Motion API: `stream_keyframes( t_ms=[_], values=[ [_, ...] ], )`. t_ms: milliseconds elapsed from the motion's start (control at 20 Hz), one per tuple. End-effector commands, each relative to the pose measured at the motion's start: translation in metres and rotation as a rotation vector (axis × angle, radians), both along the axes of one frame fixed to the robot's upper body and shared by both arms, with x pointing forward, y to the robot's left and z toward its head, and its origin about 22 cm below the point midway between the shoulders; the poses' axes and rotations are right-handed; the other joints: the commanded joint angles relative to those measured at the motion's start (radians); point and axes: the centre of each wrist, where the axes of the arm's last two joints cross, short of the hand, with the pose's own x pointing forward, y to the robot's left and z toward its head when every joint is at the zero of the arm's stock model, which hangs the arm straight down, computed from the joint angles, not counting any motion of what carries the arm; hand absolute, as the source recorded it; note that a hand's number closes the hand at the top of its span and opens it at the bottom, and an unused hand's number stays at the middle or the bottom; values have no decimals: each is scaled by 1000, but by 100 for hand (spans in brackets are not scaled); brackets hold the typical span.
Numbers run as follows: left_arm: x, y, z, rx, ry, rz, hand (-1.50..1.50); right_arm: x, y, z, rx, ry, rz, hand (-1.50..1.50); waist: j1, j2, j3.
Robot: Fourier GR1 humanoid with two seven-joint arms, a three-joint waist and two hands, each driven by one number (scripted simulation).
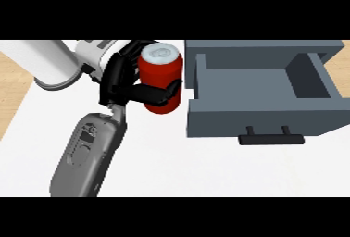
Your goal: Pick up the can, place it into the drawer and close the drawer
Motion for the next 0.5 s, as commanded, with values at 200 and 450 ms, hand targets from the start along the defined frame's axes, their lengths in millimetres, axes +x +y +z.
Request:
stream_keyframes(
  t_ms=[200,450],
  values=[
    [21,-54,46,32,-48,-36,150,22,13,-7,-13,-4,-6,-150,-2,3,0],
    [31,-87,82,47,-60,-28,150,-7,-2,-17,-1,25,11,-150,-17,3,0]
  ],
)
